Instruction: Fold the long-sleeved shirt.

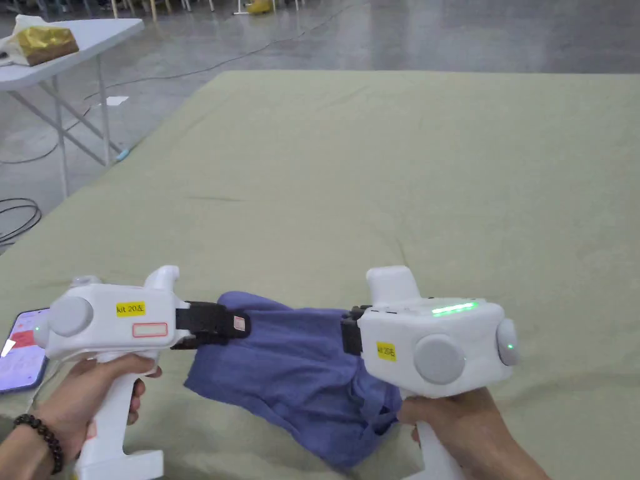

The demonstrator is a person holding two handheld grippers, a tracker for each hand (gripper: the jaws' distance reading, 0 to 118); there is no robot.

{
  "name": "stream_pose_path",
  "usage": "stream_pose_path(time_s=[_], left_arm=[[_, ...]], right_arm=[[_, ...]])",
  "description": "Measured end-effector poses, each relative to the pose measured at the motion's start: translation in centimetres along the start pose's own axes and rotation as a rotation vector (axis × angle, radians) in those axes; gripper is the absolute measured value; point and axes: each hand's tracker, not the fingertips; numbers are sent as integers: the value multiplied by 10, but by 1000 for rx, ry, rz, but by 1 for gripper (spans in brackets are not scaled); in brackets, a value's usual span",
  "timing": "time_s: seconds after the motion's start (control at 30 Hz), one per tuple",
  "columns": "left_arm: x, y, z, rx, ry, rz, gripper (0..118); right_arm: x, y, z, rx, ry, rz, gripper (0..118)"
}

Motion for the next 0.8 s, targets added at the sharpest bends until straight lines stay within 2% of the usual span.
stream_pose_path(time_s=[0.1,0.2,0.33,0.43,0.47,0.53,0.57,0.6,0.73,0.8], left_arm=[[-51,16,32,46,68,13,7],[-96,23,43,64,94,56,7],[-121,18,33,75,115,110,7],[-115,15,25,79,138,117,9],[-111,16,24,95,186,93,17],[-101,17,25,94,173,74,70],[-94,17,28,115,174,68,92],[-87,19,33,129,179,61,102],[-36,26,48,183,197,37,102],[6,27,54,257,117,29,98]], right_arm=[[-39,8,-47,28,22,42,0],[-62,12,-90,36,36,70,0],[-76,11,-114,17,52,99,0],[-74,10,-110,24,64,115,0],[-71,11,-106,25,65,119,0],[-63,14,-94,41,64,118,0],[-58,16,-82,50,60,112,0],[-50,18,-69,65,60,101,0],[-10,31,-7,145,-1,93,0],[14,39,35,202,-39,94,0]])
